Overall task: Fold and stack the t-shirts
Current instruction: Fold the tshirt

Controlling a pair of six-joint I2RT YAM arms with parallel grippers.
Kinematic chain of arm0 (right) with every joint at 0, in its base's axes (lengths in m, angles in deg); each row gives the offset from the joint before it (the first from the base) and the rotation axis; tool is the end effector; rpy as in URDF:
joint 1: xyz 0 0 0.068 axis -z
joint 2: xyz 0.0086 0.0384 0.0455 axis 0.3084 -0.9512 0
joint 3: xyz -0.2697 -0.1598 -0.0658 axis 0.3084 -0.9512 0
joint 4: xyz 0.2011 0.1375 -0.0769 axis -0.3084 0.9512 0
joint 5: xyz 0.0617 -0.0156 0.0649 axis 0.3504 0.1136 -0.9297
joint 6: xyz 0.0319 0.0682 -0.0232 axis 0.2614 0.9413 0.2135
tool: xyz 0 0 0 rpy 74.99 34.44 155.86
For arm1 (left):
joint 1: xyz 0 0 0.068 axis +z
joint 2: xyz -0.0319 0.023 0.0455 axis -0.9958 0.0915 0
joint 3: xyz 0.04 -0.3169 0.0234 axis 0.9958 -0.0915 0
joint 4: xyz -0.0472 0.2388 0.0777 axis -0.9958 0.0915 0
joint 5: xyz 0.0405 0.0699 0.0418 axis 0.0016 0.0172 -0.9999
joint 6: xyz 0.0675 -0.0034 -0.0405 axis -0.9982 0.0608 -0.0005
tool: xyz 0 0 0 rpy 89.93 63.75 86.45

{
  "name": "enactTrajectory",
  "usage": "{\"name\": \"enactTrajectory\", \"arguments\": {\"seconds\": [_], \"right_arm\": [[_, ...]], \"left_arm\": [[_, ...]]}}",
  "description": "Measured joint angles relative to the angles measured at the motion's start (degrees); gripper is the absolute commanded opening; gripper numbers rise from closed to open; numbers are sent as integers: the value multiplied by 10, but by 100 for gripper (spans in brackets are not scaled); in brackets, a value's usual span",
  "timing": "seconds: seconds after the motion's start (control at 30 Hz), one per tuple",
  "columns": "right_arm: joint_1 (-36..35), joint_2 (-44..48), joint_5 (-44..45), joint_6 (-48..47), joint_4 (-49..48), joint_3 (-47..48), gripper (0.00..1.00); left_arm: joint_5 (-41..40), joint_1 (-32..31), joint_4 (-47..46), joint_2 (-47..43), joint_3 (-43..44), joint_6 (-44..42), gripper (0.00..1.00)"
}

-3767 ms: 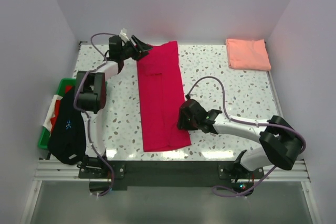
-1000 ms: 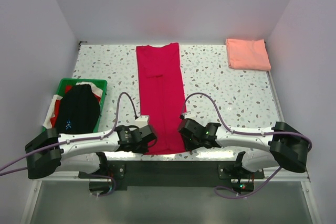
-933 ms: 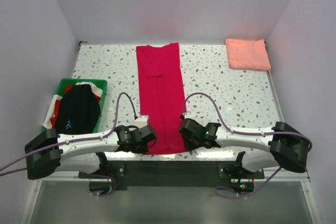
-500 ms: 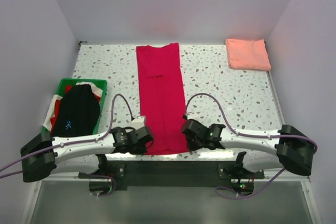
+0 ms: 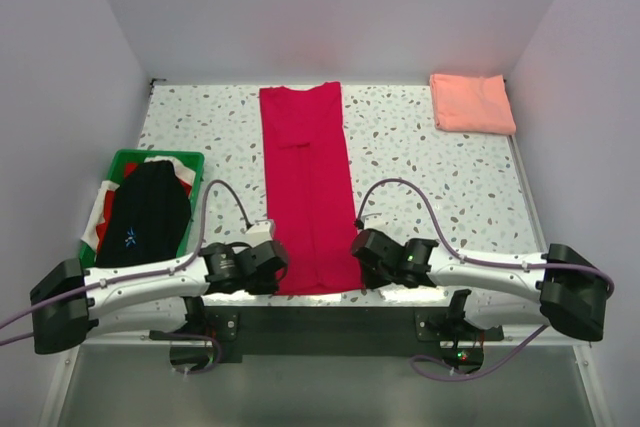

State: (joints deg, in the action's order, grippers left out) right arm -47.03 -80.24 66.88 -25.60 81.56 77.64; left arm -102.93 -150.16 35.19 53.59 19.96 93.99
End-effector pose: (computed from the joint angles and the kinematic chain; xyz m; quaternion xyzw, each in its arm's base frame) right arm 0.0968 0.1732 0.1921 -0.1266 0.9578 0.1372 0.2184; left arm 0.0753 -0.1235 0.1847 -0.0528 0.9722 -0.1267 0.1899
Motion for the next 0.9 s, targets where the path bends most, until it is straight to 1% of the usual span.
{"name": "enactTrajectory", "arguments": {"seconds": [0.07, 0.2, 0.27, 0.43, 0.53, 0.57, 0.63, 0.67, 0.73, 0.77, 0.9], "right_arm": [[0, 0, 0, 0, 0, 0, 19], [0, 0, 0, 0, -1, 0, 21], [0, 0, 0, 0, -2, 0, 22], [0, -2, -1, 0, -3, 0, 31], [0, -2, -3, -1, -9, 0, 31], [0, -3, -4, -1, -12, 0, 31], [0, -7, -7, -1, -17, 0, 31], [0, -9, -10, 0, -20, 0, 31], [0, -10, -14, 0, -23, 0, 32], [0, -10, -15, 0, -25, 0, 31], [0, -10, -16, 0, -31, -1, 31]], "left_arm": [[3, 0, -1, 12, 7, -5, 30], [7, 0, -3, 54, 29, -19, 35], [8, 0, -6, 68, 32, -23, 36], [8, 0, -7, 99, 34, -30, 36], [8, 0, -9, 109, 38, -33, 31], [8, 0, -9, 110, 38, -33, 24], [7, 0, -10, 110, 38, -32, 16], [7, 0, -11, 111, 38, -32, 9], [7, 0, -12, 111, 38, -32, 2], [7, 0, -12, 111, 38, -33, 0], [7, 0, -11, 104, 37, -31, 0]]}}
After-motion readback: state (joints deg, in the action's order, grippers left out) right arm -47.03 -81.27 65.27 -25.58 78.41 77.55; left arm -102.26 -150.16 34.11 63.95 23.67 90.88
